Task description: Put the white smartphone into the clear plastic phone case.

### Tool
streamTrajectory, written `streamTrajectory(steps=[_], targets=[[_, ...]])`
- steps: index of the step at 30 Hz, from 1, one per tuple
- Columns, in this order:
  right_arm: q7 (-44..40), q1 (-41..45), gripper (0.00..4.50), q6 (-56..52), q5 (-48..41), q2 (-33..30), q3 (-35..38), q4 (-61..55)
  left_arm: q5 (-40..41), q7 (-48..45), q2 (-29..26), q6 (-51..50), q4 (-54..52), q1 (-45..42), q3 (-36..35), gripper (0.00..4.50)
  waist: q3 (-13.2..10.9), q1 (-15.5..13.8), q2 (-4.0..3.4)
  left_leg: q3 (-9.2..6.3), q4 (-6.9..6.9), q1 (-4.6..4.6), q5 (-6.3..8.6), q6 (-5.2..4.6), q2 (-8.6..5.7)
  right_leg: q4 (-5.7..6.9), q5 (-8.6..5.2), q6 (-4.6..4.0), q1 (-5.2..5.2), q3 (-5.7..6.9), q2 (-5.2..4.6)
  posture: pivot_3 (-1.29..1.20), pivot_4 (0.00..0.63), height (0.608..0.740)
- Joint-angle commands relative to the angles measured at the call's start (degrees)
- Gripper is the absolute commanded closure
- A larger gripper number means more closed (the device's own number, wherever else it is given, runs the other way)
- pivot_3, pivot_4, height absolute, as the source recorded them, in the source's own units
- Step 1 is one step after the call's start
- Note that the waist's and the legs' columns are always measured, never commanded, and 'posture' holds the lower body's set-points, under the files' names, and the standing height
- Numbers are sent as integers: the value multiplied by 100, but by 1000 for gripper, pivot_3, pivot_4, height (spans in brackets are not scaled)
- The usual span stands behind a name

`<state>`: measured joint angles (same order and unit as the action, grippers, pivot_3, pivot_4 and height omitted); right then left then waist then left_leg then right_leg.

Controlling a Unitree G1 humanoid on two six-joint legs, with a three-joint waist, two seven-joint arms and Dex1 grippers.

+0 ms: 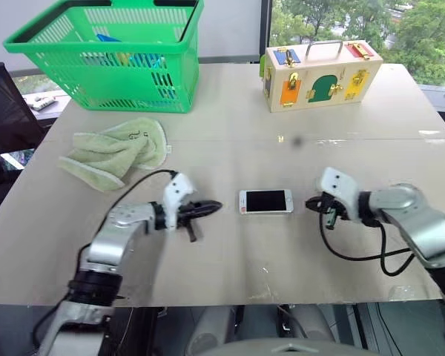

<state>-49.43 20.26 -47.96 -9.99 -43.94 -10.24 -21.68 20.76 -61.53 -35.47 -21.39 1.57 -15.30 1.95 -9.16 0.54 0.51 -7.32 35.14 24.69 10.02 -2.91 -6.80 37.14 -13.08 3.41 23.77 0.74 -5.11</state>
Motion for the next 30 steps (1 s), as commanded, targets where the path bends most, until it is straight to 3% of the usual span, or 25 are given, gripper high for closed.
streamTrajectory(steps=[1, 7, 14, 20, 30], targets=[[202, -132, 4500, -212, -557, 312, 680, -630, 502, -122, 190, -419, -494, -288, 22, 4463, 0, -42, 0, -1, 1, 0, 0, 0, 0, -2, 0, 1, -1, 1, 0, 0, 150, 740], [629, -25, 4500, -495, -750, 639, 676, -844, 218, 60, 529, -522, -337, -735, 474, 4463, -1, -70, 2, -1, 5, 0, -1, -1, -1, -5, 1, 1, -7, 2, 0, 0, 150, 740], [972, 144, 4500, -680, -675, 900, 20, -889, -345, 193, 660, -482, 85, -999, 1047, 4463, -1, -21, 2, 2, 2, 1, -13, -20, -1, -3, 1, 0, -6, -1, 2, 0, 150, 740], [971, 466, 4500, -736, -450, 909, -735, -271, -566, 212, 698, -344, 289, -960, 1161, 4463, 0, -9, 2, 2, 3, -2, -13, -21, -1, -3, 1, 0, -6, -1, 1, 0, 150, 740], [786, 1190, 4500, -1872, -471, 1074, -1731, 1161, -701, 393, 881, -195, 344, -811, 1186, 4463, 66, -4, 18, -1, 4, -24, -11, -18, -1, -3, 1, 0, -25, 1, 2, 0, 150, 740]])
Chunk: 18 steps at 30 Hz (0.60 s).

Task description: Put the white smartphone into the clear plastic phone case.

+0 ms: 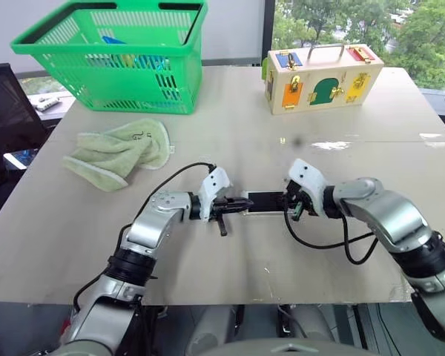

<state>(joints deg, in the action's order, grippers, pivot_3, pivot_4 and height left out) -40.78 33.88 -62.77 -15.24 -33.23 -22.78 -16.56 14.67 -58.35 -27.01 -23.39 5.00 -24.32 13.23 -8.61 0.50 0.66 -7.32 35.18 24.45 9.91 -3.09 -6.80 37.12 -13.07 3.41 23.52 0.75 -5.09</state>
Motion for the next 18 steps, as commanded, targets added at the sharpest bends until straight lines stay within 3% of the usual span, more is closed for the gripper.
streamTrajectory(steps=[1, 5, 15, 18], targets=[[-112, -167, 4500, -422, 40, 22, -513, 736, -99, 100, 54, 1, -6, 103, 60, 4463, 15, -2, 7, 0, 0, -10, 1, 1, 0, 0, 0, 0, -10, 0, 0, 0, 150, 740], [-288, -327, 4500, -374, 80, 73, -841, 1183, -125, 191, 112, 10, 8, 163, 58, 4463, 72, 0, 11, -3, -12, -79, 19, 11, 0, -16, -31, 1, -82, 1, -2, 0, 150, 740], [-239, -575, 4500, -125, 332, 441, -944, 2156, -78, 359, 145, -482, -367, 53, 36, 4463, 261, 12, 22, -9, -14, -101, 21, 11, 1, -17, -34, 5, -106, 1, 0, 0, 150, 740], [-191, -636, 4500, -107, 389, 549, -915, 2394, -60, 375, 132, -610, -484, 52, 30, 4463, 283, 17, 6, -11, -36, -172, 28, 11, 1, -18, -56, 22, -178, -11, -3, 0, 150, 740]])
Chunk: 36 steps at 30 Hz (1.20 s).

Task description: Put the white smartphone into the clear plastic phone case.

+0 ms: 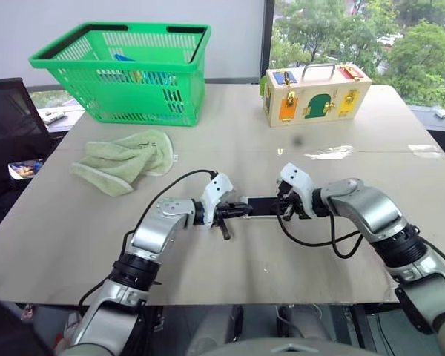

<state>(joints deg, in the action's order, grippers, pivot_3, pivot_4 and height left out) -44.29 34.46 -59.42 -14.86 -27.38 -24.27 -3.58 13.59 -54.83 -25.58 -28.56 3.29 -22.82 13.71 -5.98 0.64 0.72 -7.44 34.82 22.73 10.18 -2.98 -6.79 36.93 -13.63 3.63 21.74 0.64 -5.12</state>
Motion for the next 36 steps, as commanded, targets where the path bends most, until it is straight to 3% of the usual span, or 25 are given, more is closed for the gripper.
streamTrajectory(steps=[1, 9, 18, 22, 26, 36], targets=[[196, -722, 4500, -430, 384, -7, -753, 1203, 56, 27, -16, -132, -345, -103, -24, 4463, 35, 3, -1, -3, -2, -2, 2, 0, 0, 0, -17, 3, -3, 0, 0, 0, 150, 740], [651, -1075, 4500, -385, 418, 167, -28, 1398, 60, 33, -21, -312, -494, -121, -20, 4463, 92, 6, -28, -5, -9, -7, 3, 0, 0, 0, -30, 0, -8, -1, 0, 0, 150, 740], [1113, -1871, 4500, -1126, -133, -15, 1219, -852, 58, 41, -107, -365, -589, 39, -16, 4463, 18, -166, -79, 5, -13, 25, 5, -3, -12, -1, -45, 4, 1, -2, -23, 0, 150, 740], [1216, -1936, 4500, -1403, -274, -237, 1368, -1361, 51, 41, -145, -363, -595, 86, -3, 4463, -24, -178, -73, 4, -62, 28, 7, -7, -31, -18, -63, 7, 19, 0, -49, 0, 150, 740], [1221, -1955, 4500, -1534, -356, -652, 1314, -1718, 32, 33, -153, -331, -569, 82, 13, 4463, -25, -179, -60, -1, -62, 111, 12, -17, -39, -21, -55, -20, 108, 9, -51, 0, 150, 740], [1154, -1884, 4500, -1684, -766, -1023, 1388, -2474, -5, 25, -133, -203, -519, 147, 66, 4463, -118, -179, 24, -4, -58, 113, 17, -24, -49, -22, -73, 11, 99, 20, -69, 0, 150, 740]])
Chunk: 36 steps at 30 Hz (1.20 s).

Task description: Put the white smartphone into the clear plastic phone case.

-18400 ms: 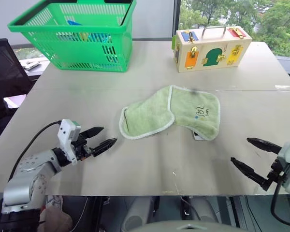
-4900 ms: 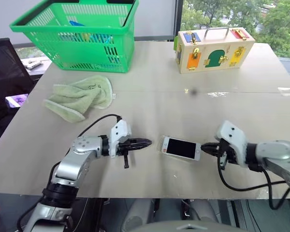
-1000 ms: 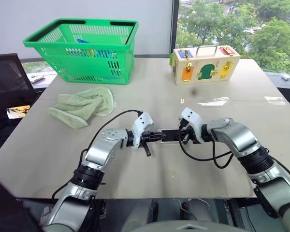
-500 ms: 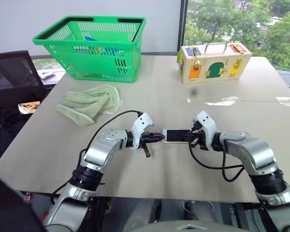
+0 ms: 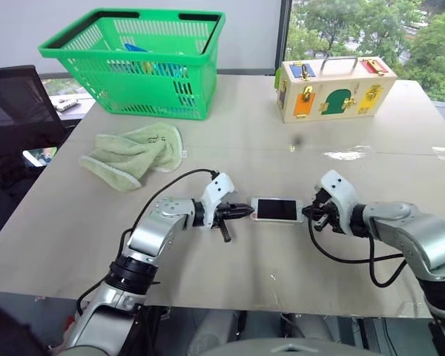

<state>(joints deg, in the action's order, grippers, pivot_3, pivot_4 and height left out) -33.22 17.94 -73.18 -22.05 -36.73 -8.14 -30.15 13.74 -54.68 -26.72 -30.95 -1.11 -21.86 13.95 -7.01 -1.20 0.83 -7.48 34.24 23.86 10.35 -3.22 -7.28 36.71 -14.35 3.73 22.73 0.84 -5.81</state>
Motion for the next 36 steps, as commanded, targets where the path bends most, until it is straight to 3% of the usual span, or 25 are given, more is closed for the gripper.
streamTrajectory(steps=[1, 7, 18, 27, 36], targets=[[70, -215, 4500, -231, -60, -33, -169, 168, -19, 12, -10, 47, -75, 55, 47, 4463, -30, 5, 18, -1, 0, 0, 0, 0, 0, 0, 0, 0, 0, 2, 0, 0, 150, 740], [116, -170, 4500, 759, -302, 570, 711, -124, -19, 3, 5, 119, -55, 94, 38, 4463, -131, 60, -22, -3, 0, 6, -1, 0, 0, 3, 15, 24, 7, 7, 1, 0, 150, 740], [203, -138, 4500, 855, -539, 519, 1183, -238, -8, -7, -27, 254, 20, 132, 30, 4463, -167, 39, -24, -3, 1, 12, -1, 0, -3, 5, 19, 21, 19, 10, 1, 0, 150, 740], [525, 86, 4500, 1101, -31, 698, 113, 559, -14, -5, -14, 337, 106, 110, 26, 4463, -168, 45, -26, -3, 1, 12, -2, 0, -3, 6, 23, 14, 21, 10, 2, 0, 150, 740], [553, 197, 4500, 36, -160, 818, -453, 1056, -6, 67, 7, 343, 76, 163, 17, 4463, -153, 47, -12, -6, 5, -4, -2, 0, -4, 9, 19, 22, 5, 12, 3, 0, 150, 740]])
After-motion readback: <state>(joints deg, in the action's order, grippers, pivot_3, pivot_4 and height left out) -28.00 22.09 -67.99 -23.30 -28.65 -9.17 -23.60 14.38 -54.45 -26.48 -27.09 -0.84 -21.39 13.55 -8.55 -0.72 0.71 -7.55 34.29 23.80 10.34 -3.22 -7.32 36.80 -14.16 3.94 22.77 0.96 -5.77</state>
